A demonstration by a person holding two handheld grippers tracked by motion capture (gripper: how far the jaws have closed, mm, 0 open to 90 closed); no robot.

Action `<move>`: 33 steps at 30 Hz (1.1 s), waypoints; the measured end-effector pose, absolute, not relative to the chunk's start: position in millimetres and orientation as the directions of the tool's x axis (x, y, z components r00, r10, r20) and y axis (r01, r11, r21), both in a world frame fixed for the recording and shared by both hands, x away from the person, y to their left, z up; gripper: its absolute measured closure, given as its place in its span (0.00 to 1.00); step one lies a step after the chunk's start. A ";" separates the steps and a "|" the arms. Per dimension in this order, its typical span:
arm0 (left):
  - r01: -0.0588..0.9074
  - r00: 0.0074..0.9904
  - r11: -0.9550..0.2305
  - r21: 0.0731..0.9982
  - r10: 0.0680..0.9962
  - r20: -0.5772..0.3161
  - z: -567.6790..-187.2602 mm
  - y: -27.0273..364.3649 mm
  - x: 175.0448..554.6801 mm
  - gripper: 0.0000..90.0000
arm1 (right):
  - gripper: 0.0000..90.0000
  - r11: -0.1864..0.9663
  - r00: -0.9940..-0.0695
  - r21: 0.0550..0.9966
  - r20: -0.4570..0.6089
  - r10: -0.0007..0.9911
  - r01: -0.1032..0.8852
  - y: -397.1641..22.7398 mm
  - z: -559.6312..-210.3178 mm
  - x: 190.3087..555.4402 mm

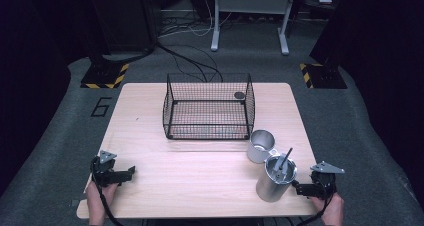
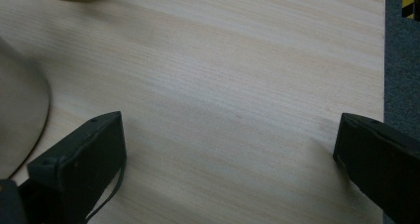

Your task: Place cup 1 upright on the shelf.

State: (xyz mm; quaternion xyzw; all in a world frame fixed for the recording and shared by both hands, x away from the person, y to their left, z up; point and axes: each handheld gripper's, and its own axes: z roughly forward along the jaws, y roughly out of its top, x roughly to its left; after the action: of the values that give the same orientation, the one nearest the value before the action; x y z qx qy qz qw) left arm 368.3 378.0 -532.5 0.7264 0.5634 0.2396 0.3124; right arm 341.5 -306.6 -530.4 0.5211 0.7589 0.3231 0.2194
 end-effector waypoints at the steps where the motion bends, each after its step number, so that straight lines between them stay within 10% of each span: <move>1: 0.669 0.250 -0.168 0.724 0.968 -0.006 -532.6 377.9 368.3 0.00 | 0.00 0.250 -0.361 0.716 0.003 0.932 0.651 -306.6 -530.2 341.5; 33: 0.662 0.241 -0.164 0.732 0.971 0.000 -532.6 376.2 368.7 0.01 | 0.00 0.234 -0.415 0.724 0.079 0.906 0.648 -304.6 -507.6 333.3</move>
State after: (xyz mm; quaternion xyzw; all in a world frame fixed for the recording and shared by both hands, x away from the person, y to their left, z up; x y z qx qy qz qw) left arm 368.7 376.2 -532.6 0.7223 0.5649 0.2457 0.3142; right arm 333.3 -304.6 -507.6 0.5088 0.7639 0.3523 0.1830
